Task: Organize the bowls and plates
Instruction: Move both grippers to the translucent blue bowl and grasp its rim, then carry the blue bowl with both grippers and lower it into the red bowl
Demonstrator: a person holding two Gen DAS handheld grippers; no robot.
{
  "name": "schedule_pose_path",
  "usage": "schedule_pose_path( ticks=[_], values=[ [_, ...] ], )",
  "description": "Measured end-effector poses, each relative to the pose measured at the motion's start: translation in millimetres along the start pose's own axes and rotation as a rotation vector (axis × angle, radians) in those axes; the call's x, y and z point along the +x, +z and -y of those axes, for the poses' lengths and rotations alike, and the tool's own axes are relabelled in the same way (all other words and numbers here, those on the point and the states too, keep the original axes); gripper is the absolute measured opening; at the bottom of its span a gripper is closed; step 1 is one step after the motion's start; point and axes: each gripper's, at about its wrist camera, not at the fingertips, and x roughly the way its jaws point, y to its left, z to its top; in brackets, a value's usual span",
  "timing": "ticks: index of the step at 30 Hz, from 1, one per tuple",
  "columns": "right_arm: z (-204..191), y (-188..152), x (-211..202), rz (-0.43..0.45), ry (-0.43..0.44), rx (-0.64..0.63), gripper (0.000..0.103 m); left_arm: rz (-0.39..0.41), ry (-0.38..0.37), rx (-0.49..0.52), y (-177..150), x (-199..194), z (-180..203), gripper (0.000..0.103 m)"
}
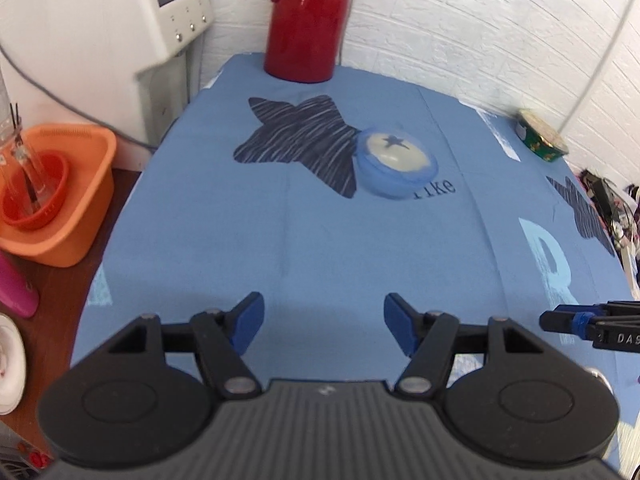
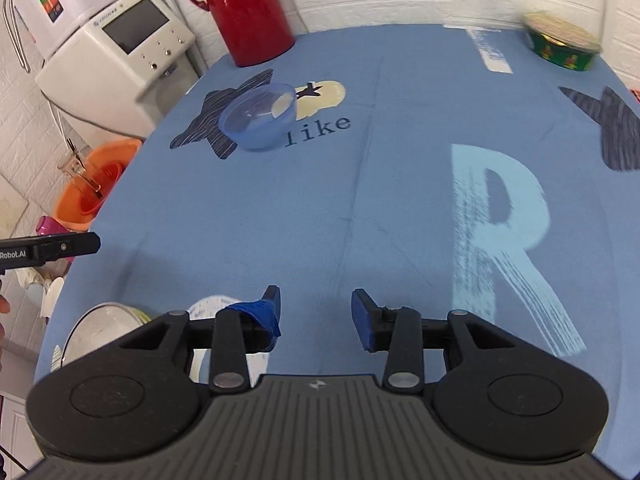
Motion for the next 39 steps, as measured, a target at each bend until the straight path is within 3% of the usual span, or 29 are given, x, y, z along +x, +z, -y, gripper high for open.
schedule_pose_path(
  ticks=[11,16,21,23,25,29,31,39],
  values=[
    [-17.9,93.2,69.3,0.053,0.05,-0.004,0.024,0.01,-0.092,-0.111,80.2,81.1,3.2,0.067],
    [-18.5,134.9,106.2,0.071,0.024,0.009,0.025,0.014,-0.059,-0.082,107.4,120.2,18.4,0.067],
    [-17.7,161.6,147.4,0.027,-0.017,-0.002,0.025,-0.039,-0.006,-0.08,121.2,159.1,21.2,0.067],
    [-21.4,166.7,157.9,0.019,-0.05,-0.039,0.025,-0.049,0.025,-0.072,123.7,168.6,20.7,0.067],
    [-24.5,170.8,166.9,0.006,-0.077,-0.072,0.025,-0.059,0.008,-0.069,124.9,175.0,19.6,0.067],
    [-30.3,173.3,179.7,-0.024,-0.079,-0.099,0.026,-0.055,0.057,-0.035,124.4,184.5,22.9,0.067],
    [-36.9,173.9,182.2,-0.018,-0.115,-0.139,0.026,-0.046,0.08,-0.027,124.1,185.6,22.1,0.067],
    [-36.2,167.8,183.5,0.034,-0.107,-0.164,0.031,-0.026,0.089,-0.009,119.3,183.6,22.6,0.067]
  ],
)
